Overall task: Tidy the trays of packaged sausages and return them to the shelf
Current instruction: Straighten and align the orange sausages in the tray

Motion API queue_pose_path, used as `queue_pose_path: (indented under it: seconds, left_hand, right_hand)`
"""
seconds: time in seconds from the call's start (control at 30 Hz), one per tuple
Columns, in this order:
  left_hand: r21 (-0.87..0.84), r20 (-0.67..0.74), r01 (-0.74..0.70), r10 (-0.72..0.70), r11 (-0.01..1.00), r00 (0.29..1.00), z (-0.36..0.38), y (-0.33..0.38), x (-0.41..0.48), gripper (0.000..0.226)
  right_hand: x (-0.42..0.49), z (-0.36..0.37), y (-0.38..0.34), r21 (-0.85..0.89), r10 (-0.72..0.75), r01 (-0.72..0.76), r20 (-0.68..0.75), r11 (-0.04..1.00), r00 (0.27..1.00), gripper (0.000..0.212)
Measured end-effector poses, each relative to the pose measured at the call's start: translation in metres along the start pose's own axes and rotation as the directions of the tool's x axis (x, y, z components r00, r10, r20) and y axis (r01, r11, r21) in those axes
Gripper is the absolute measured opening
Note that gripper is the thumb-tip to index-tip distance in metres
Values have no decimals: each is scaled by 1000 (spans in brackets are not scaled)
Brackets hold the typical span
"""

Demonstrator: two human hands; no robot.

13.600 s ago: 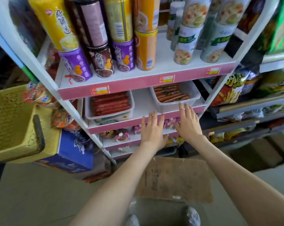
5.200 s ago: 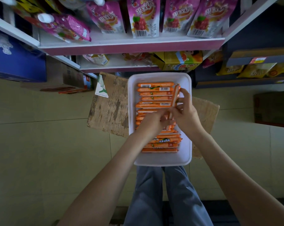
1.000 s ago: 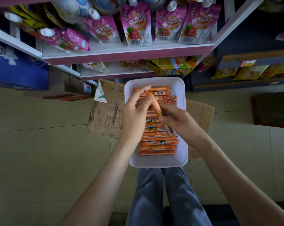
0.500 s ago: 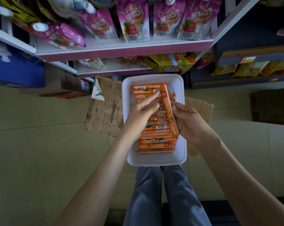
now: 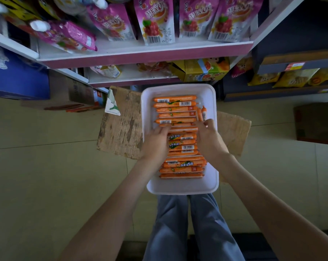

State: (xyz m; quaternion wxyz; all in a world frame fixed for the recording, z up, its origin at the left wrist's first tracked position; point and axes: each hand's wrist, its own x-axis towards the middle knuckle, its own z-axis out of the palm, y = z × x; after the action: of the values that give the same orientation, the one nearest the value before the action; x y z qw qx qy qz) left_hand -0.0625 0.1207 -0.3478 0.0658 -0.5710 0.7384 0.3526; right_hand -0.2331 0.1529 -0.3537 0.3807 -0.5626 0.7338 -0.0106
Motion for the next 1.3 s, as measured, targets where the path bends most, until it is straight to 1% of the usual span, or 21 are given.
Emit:
queue_pose_path:
  seconds: [0.07,0.13,0.23,0.3,0.33,0.4,0.47,0.53,0.63,0.7,0.77,0.8,0.87,0.9,0.93,0.97,1.0,1.07,1.17,1.23,1.3]
  left_hand:
    - [132,22,-74,72,989,997,12,-6,3,45]
    - [221,50,-125,116,967,992,20,-9,8,46]
    - [291,55,-138,127,947,990,27,-12,13,43]
    - [330,15,-134,137,934,990,27,-13,15,44]
    - [327,29,-130,127,936,991,26,-12,15,44]
    - [313,83,-107,85,944,993,26,-11,18,44]
    - [341,82,-78,53,937,995,25,-11,24,42]
    - [357,99,-67,34,932,994,21,-10,29,41]
    - [372,157,-119,64,921,986,15,-11,35,39]
    - [327,150,-117,71,938,986,12,-10,34,37]
    - [234,101,-75,52,969,993,9,-9,28,34]
    - [175,71,-47,35,983,997,7,-8,23,33]
    - [71,11,-11,10,997,1000,-1,-4,13,31]
    - [38,-13,-12,12,999,1000,-5,-2,8,31]
    - [13,-24,-22,22,1000,999,-10,-1,5,31]
    - [-13,-28,-32,32,999,999,-16,1,2,30]
    - [-39,-30,-41,40,998,999,-22,3,0,30]
    - [-65,-32,-61,59,996,998,-34,9,-3,28]
    - [-59,-62,-91,87,994,994,-50,22,-11,25]
    - [-54,-98,-106,100,993,990,-58,32,-17,25]
    - [-69,-160,-159,147,985,976,-66,42,-23,26]
  right_hand:
    - [4,10,-4,-140,34,-28,39,990,999,44]
    - [5,15,-5,-297,32,-24,23,954,999,58]
    - [4,21,-4,-475,-20,16,-5,880,1000,65]
    - [3,23,-5,-574,-33,25,-4,818,999,68]
    - [2,23,-7,-608,-25,17,-5,794,1000,71]
    - [2,21,-8,-623,-9,-9,-26,782,1000,76]
    - [1,19,-8,-612,-9,-2,-16,791,1000,74]
    - [0,20,-5,-614,-34,6,-33,790,999,67]
    - [-1,21,0,-633,-110,23,-99,774,989,51]
    - [1,20,3,-550,-146,72,-91,832,985,39]
    - [2,14,2,-397,-145,96,-96,913,985,31]
    - [1,10,2,-309,-140,96,-125,946,982,28]
    - [-1,-3,-2,-81,-121,108,-171,991,978,25]
    - [-4,-12,-5,85,-91,105,-153,991,984,24]
    - [-6,-24,-9,262,-55,84,-115,961,992,22]
    - [-10,-35,-13,417,-26,56,-75,907,997,22]
    - [-14,-46,-18,516,-15,50,-71,855,997,23]
    - [-22,-65,-28,609,-16,78,-107,789,994,28]
    - [-37,-82,-46,704,-24,104,-123,703,992,24]
    - [-47,-91,-55,770,-23,103,-114,630,993,20]
    - [-55,-98,-60,805,-46,130,-127,578,991,18]
